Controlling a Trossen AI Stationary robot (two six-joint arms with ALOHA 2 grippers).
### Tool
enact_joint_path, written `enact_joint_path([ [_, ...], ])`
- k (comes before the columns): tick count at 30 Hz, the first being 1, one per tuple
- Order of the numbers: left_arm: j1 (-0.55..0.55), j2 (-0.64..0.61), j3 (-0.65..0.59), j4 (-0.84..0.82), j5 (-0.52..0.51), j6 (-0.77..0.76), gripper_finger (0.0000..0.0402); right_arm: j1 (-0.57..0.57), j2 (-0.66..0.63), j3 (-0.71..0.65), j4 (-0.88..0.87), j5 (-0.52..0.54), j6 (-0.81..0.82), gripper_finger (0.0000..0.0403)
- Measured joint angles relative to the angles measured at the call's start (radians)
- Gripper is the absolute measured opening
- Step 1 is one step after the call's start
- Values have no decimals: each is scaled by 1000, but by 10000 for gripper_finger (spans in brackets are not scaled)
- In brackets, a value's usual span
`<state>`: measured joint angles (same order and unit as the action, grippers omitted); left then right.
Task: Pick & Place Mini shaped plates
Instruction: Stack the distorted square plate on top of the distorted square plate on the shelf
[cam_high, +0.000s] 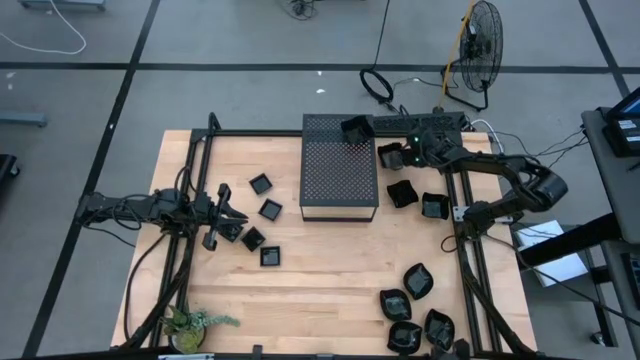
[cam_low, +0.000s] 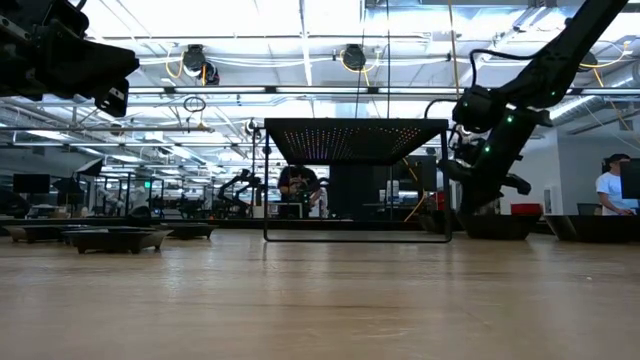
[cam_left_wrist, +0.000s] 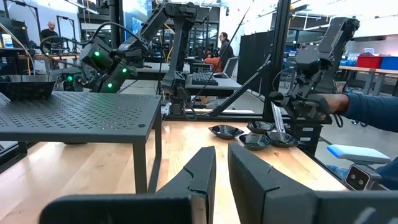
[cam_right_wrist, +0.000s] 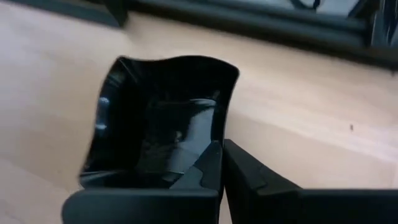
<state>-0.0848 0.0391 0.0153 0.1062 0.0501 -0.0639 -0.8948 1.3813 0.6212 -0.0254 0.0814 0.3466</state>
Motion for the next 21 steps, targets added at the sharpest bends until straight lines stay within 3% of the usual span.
enact_joint_path([
  [12,0,0,0,0,0,0,47,0,-53,0,147,84,8,0],
  [21,0,0,0,0,0,0,47,0,-59,0,376,105,50,0],
])
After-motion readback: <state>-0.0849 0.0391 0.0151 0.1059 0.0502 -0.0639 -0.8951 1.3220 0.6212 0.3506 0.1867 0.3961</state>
